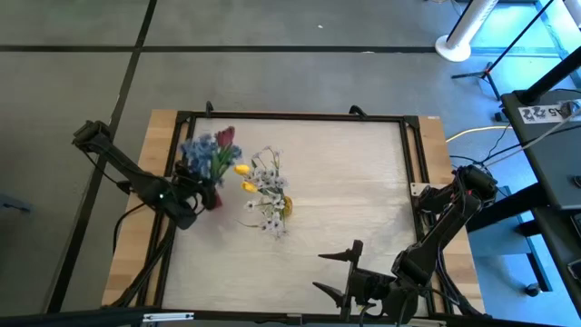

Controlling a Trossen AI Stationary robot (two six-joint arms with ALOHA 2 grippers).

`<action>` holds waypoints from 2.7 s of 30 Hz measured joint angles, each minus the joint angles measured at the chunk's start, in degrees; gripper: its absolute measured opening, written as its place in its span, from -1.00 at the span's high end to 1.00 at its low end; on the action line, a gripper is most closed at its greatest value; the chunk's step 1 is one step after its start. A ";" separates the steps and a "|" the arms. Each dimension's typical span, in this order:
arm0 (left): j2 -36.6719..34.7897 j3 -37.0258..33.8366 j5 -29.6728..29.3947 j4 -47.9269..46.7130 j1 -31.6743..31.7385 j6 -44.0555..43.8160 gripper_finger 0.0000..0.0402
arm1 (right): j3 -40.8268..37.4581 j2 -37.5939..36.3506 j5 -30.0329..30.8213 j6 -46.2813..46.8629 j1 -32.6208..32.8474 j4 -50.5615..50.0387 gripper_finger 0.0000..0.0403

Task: Sort flowers into vase by color
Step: Put the blue flowers into the red flower vase

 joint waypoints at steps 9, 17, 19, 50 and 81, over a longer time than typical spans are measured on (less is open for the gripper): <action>-0.27 2.07 8.88 0.35 -0.16 4.77 0.20 | 0.00 0.00 -0.02 -0.38 -0.02 -0.53 -0.56; -0.27 2.11 12.88 0.32 -0.32 4.83 0.17 | 0.00 0.00 -0.02 -0.36 -0.02 -2.39 -0.56; -0.23 2.09 11.78 0.21 -1.12 4.86 0.17 | 0.00 0.00 -0.01 -0.34 -0.02 -2.55 -0.56; -0.23 -1.71 1.33 -1.52 -19.48 -6.95 0.09 | 0.00 0.00 0.00 0.87 -0.90 -3.91 -0.56; -0.23 11.38 16.10 -11.25 -19.46 -1.17 0.09 | 0.07 0.02 -1.05 4.03 -2.29 -8.32 -0.56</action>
